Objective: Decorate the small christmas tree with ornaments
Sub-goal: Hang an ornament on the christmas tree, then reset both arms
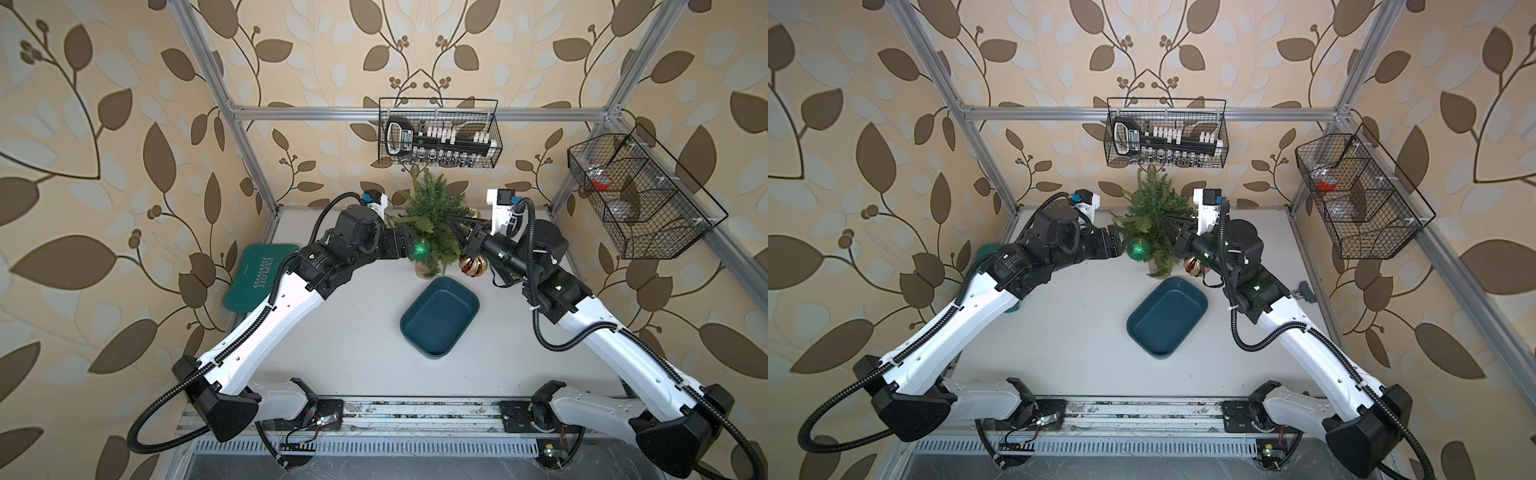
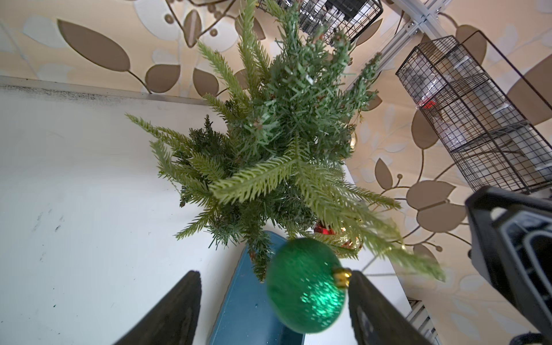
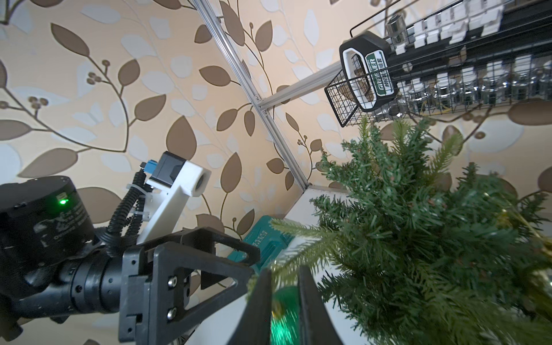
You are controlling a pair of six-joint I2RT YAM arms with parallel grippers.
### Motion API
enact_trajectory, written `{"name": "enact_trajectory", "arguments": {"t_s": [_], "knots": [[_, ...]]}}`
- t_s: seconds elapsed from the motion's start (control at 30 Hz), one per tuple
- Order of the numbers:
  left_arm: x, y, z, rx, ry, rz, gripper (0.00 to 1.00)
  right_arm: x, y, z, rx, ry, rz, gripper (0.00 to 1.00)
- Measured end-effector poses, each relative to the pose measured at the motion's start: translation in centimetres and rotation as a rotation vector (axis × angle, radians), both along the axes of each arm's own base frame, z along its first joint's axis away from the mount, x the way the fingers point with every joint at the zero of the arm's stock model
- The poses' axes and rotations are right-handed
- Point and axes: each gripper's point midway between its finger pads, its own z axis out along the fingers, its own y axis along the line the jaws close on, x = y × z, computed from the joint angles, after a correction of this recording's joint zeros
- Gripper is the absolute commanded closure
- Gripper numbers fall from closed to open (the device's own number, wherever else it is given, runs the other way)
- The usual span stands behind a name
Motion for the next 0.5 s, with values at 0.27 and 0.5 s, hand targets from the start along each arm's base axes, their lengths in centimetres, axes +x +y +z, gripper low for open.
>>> {"name": "enact_trajectory", "arguments": {"t_s": [0.27, 0.5], "knots": [[-1.5, 0.9, -0.3, -0.002, 0.001, -0.01, 0.13, -2.5, -2.6, -1.8, -0.035, 0.04, -0.056, 0.51], [-2.9, 0.8, -2.2, 0.008, 0.046, -0.06, 0.07, -4.0, -4.9, -6.1, -0.089, 0.146, -0.115, 0.36]]}}
